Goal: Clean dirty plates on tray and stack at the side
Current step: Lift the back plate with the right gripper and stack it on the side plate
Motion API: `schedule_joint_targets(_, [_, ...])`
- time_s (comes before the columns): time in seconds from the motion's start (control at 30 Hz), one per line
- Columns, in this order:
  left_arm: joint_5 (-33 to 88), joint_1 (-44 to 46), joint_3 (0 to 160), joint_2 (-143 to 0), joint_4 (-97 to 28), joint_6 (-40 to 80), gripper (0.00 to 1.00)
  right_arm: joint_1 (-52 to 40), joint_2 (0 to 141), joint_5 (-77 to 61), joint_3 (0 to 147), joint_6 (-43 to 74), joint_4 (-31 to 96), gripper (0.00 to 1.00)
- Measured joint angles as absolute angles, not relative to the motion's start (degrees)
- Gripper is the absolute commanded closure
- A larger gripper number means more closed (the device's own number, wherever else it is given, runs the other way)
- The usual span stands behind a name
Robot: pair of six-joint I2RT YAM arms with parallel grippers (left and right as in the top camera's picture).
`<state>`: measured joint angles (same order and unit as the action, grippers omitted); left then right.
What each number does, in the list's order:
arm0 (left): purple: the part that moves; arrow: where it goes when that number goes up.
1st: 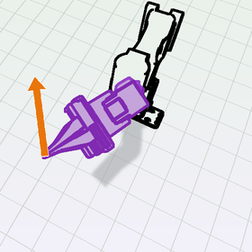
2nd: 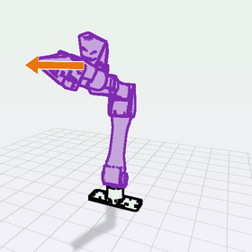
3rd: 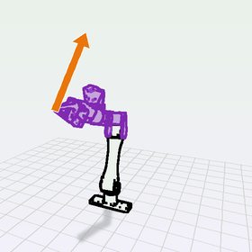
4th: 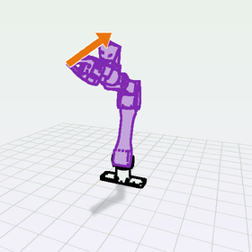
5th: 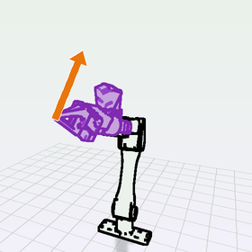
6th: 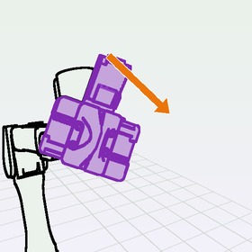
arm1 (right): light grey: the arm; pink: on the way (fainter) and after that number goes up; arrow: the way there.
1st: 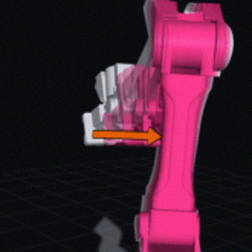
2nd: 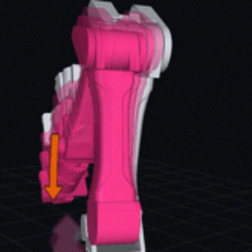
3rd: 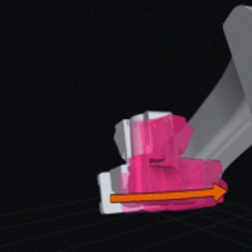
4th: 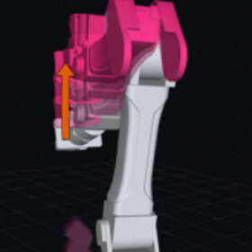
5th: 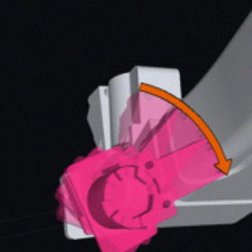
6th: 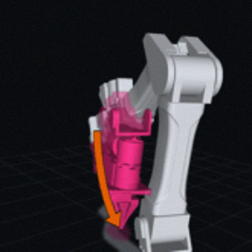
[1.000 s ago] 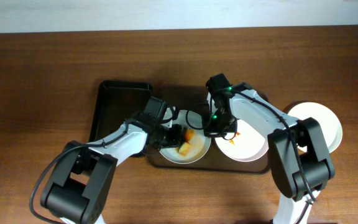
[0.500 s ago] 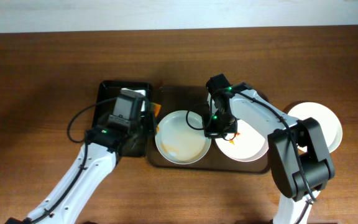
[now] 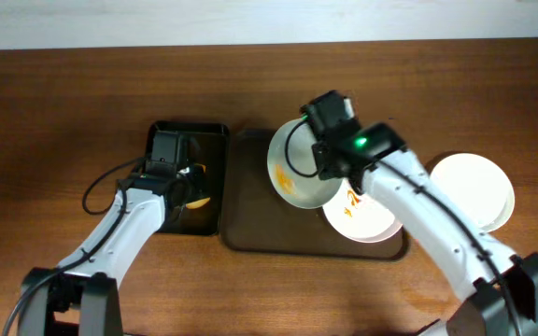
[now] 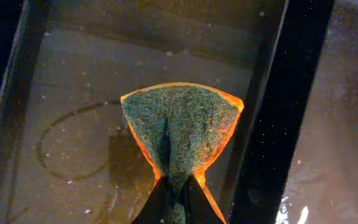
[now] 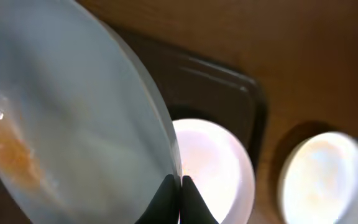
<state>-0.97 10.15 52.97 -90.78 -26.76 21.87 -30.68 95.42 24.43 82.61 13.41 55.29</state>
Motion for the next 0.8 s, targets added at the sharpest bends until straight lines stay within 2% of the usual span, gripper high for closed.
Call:
schedule_joint_targets(0.13, [-1.1, 10.2, 52.9, -90.8, -26.5, 21.9, 1.00, -40.6, 95.4, 38.3, 82.6, 13.8, 53.5, 0.96])
schedule_joint_targets(0.3, [-1.1, 10.2, 52.9, -90.8, -26.6, 21.9, 1.00, -36.2, 95.3, 39.9, 82.6, 20.8, 53.9, 0.96])
schedule_joint_targets(0.47, [-1.0, 10.2, 52.9, -90.8, -26.8, 21.8, 1.00, -16.4, 92.5, 25.0, 82.7, 24.3, 58.2, 0.96])
schedule_joint_targets(0.6, [-0.9, 10.2, 52.9, -90.8, -26.8, 21.8, 1.00, 5.9, 92.3, 10.8, 82.7, 25.3, 62.5, 0.96])
schedule_joint_targets(0.67, [-0.9, 10.2, 52.8, -90.8, -26.8, 21.9, 1.00, 16.0, 92.3, 7.1, 82.7, 25.0, 63.8, 0.96])
schedule_joint_targets(0.8, [-0.9, 10.2, 52.8, -90.8, -26.8, 21.8, 1.00, 29.1, 93.4, 5.4, 81.6, 24.4, 62.8, 0.96])
